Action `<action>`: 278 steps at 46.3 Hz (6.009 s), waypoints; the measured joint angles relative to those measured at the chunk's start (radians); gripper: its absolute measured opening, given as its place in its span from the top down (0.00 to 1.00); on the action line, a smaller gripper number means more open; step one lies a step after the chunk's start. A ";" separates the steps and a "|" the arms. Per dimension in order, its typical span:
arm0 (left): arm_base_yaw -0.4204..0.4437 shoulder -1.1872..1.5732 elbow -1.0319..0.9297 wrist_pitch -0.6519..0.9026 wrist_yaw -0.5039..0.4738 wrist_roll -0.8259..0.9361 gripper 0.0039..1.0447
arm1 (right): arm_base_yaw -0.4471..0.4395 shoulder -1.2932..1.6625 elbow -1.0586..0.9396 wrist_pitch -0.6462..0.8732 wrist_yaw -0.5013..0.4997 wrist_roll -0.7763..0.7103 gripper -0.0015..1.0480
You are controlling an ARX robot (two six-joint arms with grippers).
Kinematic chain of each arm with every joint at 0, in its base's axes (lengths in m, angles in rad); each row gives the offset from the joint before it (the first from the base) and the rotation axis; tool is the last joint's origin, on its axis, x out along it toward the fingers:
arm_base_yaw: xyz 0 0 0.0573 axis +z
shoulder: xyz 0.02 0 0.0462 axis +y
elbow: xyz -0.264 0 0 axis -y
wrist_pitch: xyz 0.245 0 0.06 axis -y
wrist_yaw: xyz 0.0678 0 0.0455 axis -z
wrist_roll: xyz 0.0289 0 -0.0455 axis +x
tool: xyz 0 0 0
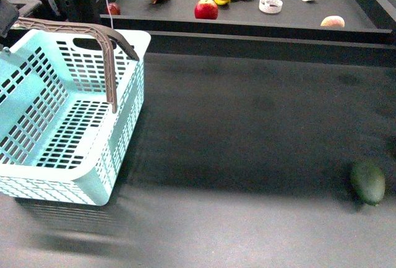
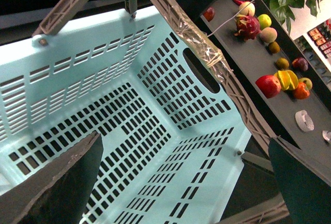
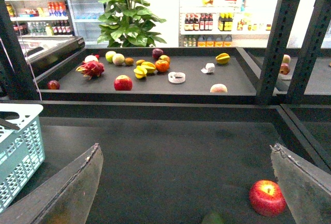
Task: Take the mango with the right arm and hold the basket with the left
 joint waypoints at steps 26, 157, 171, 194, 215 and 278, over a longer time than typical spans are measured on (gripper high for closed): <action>0.043 0.344 0.435 -0.100 0.126 -0.098 0.05 | 0.000 0.000 0.000 0.000 0.000 0.000 0.08; -0.375 -0.024 0.085 0.268 0.578 0.426 0.91 | 0.000 0.000 0.000 0.000 0.000 0.000 0.08; -0.379 -0.024 0.085 0.268 0.584 0.426 0.91 | 0.000 0.000 0.000 0.000 0.000 0.000 0.08; -0.378 -0.024 0.085 0.268 0.581 0.426 0.91 | 0.011 0.197 0.020 0.054 0.186 0.029 0.08; -0.378 -0.024 0.085 0.268 0.579 0.426 0.91 | -0.236 1.030 0.142 0.652 -0.062 -0.070 0.08; -0.379 -0.024 0.085 0.268 0.579 0.426 0.91 | -0.565 2.588 0.841 0.845 -0.058 -0.150 0.08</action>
